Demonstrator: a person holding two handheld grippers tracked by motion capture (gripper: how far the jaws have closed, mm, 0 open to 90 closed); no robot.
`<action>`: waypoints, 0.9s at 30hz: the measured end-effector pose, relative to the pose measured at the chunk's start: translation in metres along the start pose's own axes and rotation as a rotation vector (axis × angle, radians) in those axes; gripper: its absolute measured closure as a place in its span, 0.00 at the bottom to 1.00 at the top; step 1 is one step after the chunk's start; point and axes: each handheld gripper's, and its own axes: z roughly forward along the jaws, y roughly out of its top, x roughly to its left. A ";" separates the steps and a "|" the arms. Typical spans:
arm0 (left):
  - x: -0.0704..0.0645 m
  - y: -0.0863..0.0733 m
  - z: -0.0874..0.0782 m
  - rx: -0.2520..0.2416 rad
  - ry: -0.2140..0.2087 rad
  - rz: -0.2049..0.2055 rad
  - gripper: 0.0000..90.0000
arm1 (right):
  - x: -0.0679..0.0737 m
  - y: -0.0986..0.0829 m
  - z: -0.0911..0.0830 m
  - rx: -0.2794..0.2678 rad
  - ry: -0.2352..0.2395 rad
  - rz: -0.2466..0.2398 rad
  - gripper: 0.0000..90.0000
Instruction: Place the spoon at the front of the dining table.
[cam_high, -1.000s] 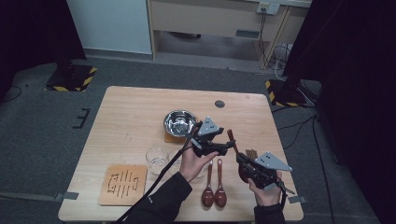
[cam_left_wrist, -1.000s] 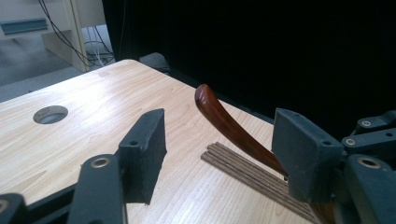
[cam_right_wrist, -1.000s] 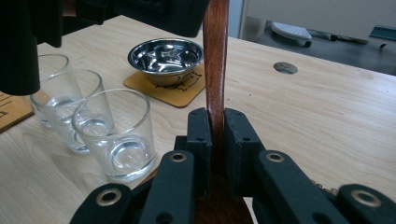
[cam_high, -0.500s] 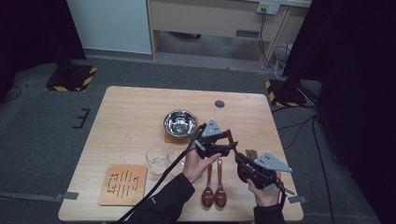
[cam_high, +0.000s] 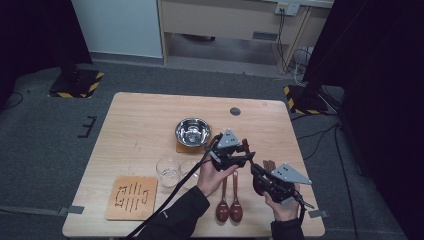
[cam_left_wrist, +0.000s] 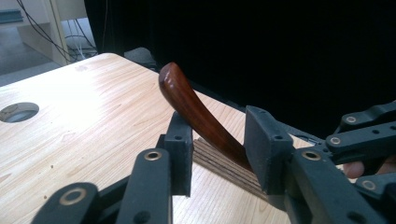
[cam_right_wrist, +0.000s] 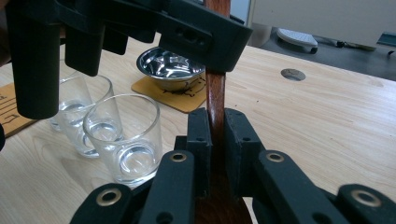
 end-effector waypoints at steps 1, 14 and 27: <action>0.000 0.000 0.000 -0.001 -0.003 0.000 0.72 | 0.000 0.000 0.000 0.002 0.001 -0.001 0.90; -0.004 -0.001 -0.001 -0.007 -0.042 -0.012 0.84 | 0.000 -0.004 0.007 0.036 0.006 0.011 0.90; -0.008 -0.002 0.001 -0.008 -0.120 -0.041 0.94 | 0.001 -0.008 0.013 0.053 0.003 0.016 0.90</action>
